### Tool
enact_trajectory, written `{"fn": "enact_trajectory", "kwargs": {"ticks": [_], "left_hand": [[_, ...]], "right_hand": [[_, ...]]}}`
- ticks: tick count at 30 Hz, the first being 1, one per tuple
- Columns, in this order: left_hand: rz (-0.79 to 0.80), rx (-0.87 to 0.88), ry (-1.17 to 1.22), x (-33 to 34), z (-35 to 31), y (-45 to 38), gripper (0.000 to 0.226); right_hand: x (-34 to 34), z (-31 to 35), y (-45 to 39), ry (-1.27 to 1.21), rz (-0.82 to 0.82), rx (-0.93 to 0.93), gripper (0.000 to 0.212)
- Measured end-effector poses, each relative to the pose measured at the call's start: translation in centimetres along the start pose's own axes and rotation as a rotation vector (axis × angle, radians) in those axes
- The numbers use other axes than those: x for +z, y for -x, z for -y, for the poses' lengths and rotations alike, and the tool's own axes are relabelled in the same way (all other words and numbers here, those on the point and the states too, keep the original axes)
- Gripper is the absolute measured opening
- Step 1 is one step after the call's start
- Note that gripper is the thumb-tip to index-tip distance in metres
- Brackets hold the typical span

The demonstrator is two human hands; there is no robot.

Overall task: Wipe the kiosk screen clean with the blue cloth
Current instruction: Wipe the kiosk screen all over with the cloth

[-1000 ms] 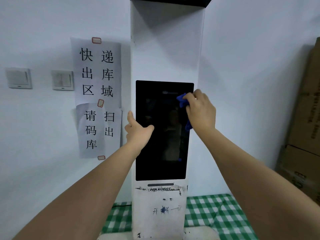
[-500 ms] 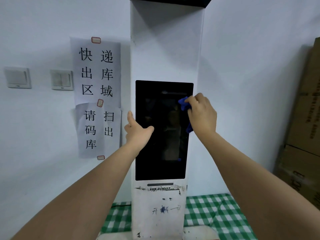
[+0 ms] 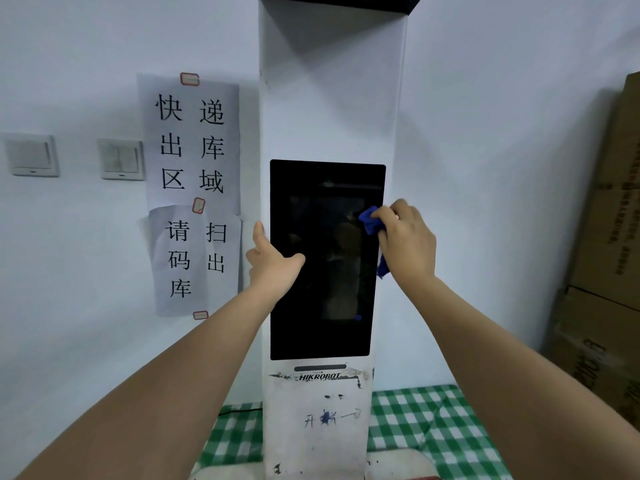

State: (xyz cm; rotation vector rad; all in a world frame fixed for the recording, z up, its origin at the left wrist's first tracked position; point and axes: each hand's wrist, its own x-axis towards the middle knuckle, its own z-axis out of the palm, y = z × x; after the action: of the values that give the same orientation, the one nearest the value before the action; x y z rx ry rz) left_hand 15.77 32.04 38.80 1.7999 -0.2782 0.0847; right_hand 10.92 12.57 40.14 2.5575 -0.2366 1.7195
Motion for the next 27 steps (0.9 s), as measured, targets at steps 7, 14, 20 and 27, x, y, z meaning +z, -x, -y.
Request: {"fn": "enact_trajectory", "kwargs": {"ticks": [7,14,20,27], "left_hand": [[-0.014,-0.002,-0.008,0.2,0.3,-0.1,0.093],[-0.024,-0.001,-0.014,0.4,0.3,-0.2,0.094],[-0.022,-0.003,-0.02,0.3,0.3,-0.2,0.092],[-0.026,0.01,-0.038,0.3,0.5,-0.2,0.092]], "right_hand": [[-1.0,-1.1,-0.7,0.065,0.067,-0.071,0.031],[-0.4,-0.3,-0.4,0.042,-0.018,-0.03,0.033],[-0.1,-0.7,1.4,0.095,0.103,-0.183,0.028],[-0.9,1.8,-2.8,-0.09,-0.014,0.202,0.024]]}}
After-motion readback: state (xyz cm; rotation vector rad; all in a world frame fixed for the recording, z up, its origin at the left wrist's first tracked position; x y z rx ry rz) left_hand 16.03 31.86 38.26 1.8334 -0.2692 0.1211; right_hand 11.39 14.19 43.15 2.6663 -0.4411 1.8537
